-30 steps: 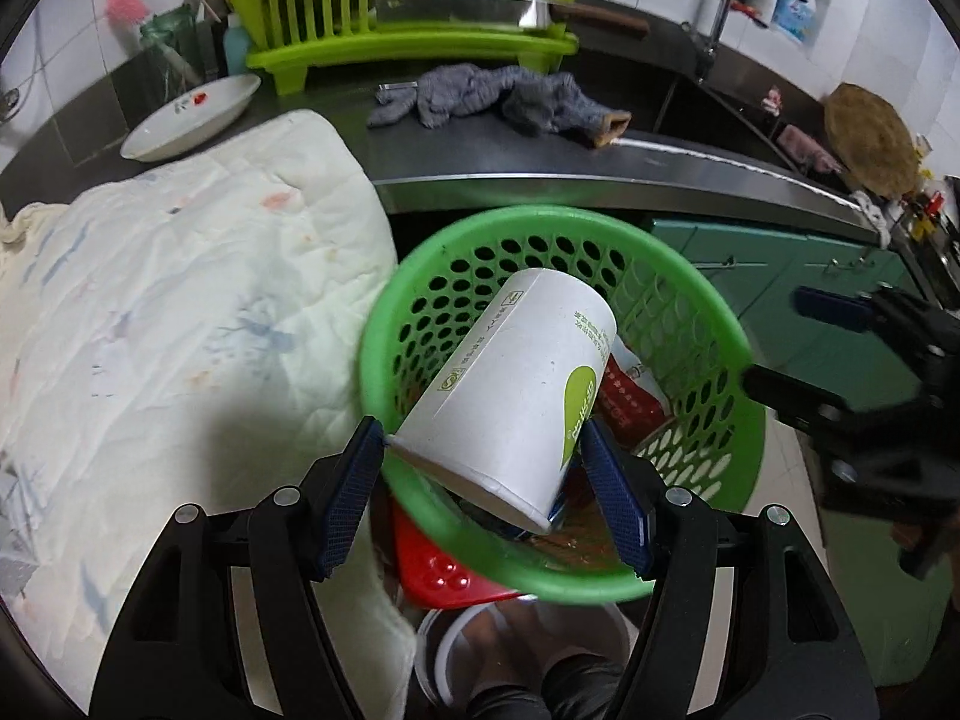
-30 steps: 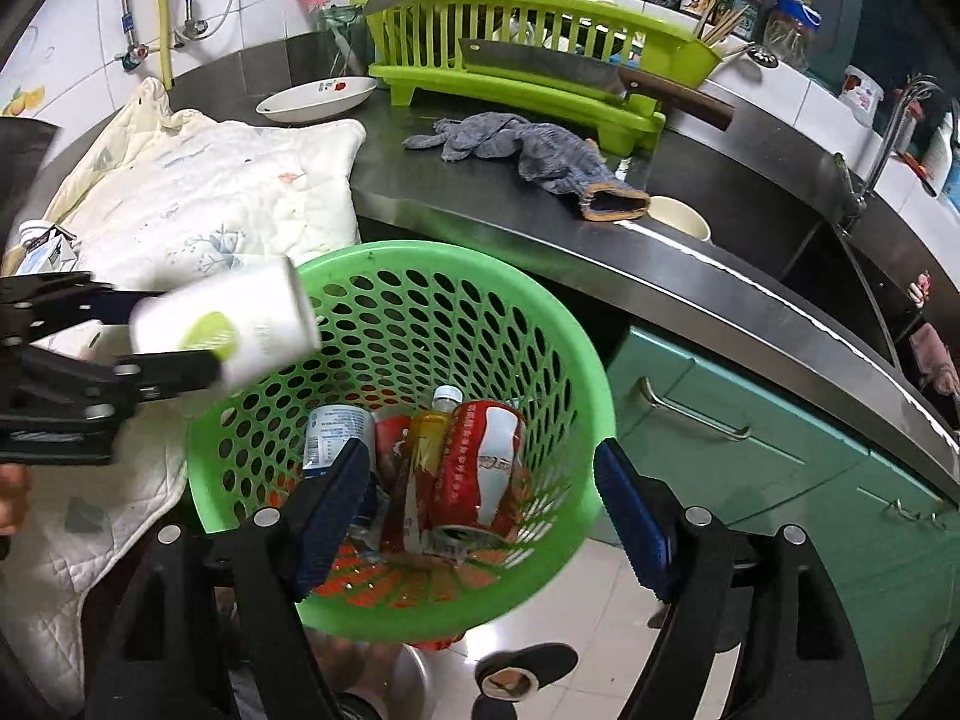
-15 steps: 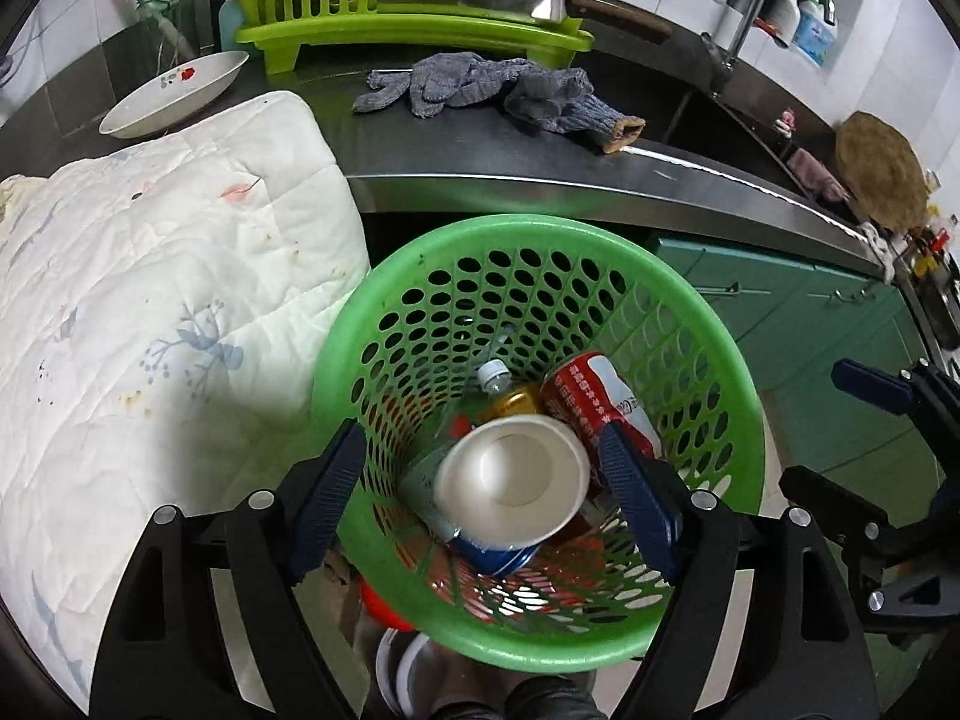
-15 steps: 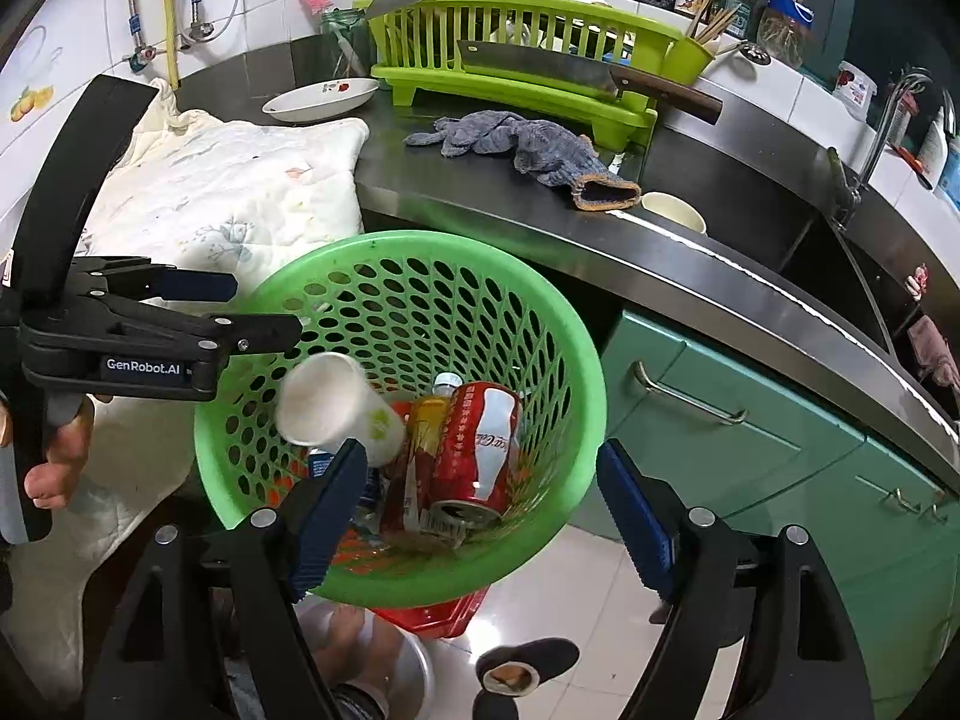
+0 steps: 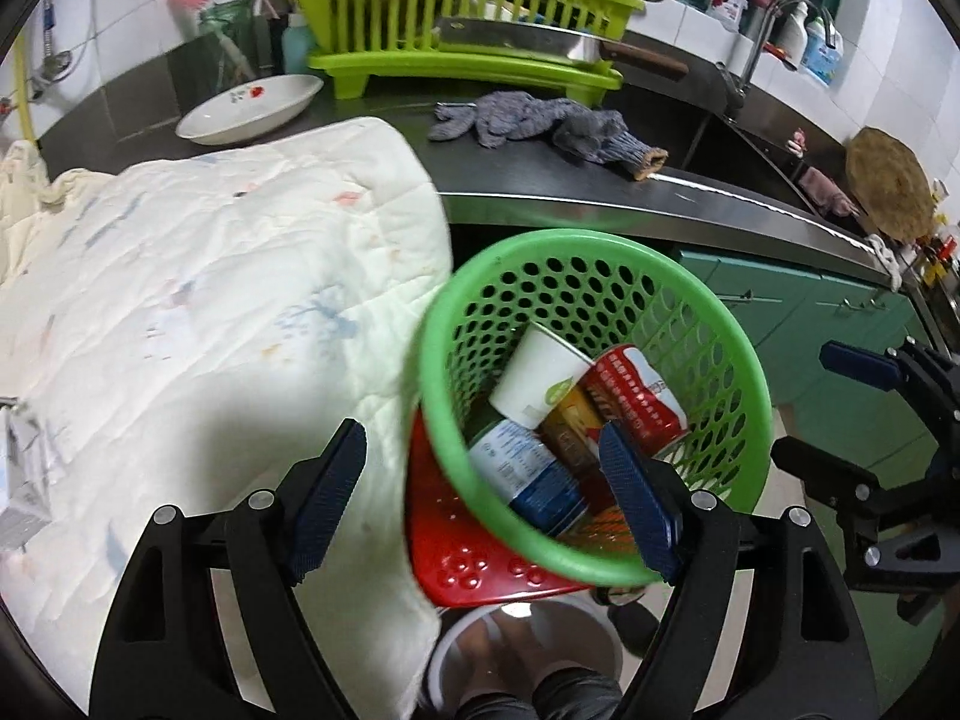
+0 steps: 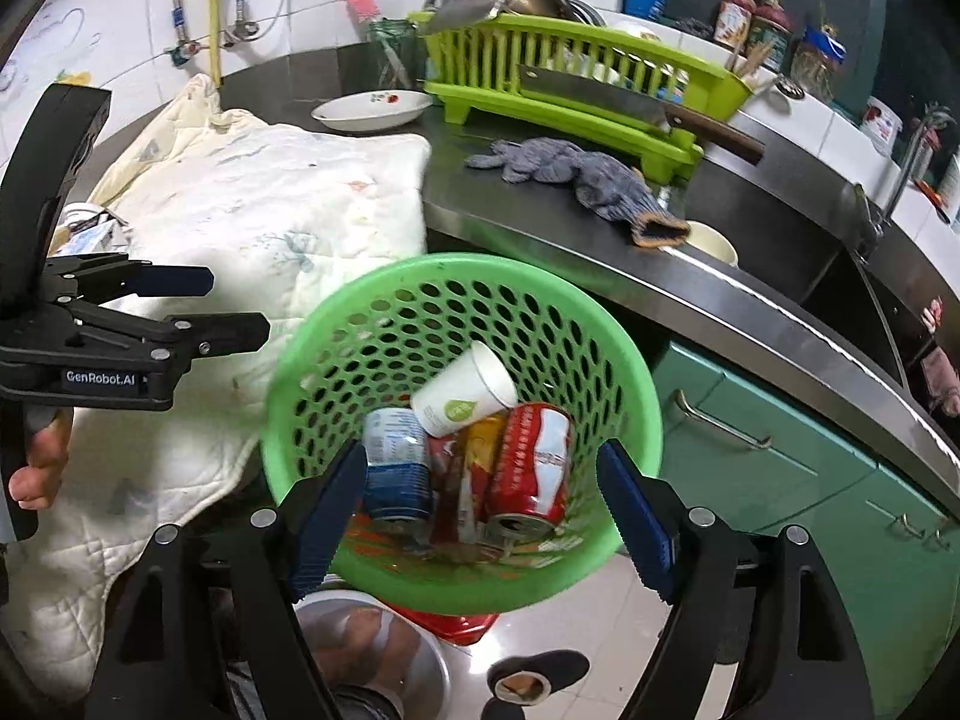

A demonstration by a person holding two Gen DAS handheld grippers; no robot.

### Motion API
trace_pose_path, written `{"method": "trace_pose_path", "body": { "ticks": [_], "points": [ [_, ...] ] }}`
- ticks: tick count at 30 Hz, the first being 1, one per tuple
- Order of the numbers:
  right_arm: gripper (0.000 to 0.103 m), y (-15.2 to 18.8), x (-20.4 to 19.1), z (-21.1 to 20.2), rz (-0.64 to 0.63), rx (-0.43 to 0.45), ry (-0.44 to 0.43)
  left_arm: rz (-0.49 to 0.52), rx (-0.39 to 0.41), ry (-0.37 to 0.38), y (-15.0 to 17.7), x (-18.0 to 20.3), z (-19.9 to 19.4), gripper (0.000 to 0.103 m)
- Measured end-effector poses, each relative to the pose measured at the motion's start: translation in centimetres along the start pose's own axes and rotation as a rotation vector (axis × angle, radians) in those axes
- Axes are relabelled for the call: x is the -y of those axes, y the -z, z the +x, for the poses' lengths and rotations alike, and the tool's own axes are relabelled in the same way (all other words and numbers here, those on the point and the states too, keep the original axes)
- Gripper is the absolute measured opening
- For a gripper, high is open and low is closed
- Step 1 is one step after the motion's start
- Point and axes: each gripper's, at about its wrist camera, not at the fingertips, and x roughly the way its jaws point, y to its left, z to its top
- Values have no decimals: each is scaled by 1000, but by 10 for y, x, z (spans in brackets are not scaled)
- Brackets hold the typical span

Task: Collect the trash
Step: 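Move both open tools back over the remaining trash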

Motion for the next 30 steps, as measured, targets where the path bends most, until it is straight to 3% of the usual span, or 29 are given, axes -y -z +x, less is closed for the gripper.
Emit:
{"method": "trace_pose_path", "body": {
  "ticks": [18, 30],
  "points": [
    [76, -31, -78, 1, -117, 35, -100, -81, 81, -168, 36, -93, -86, 79],
    [78, -52, -129, 8, -184, 48, -171, -228, 106, -253, 66, -167, -121, 79]
  ]
}}
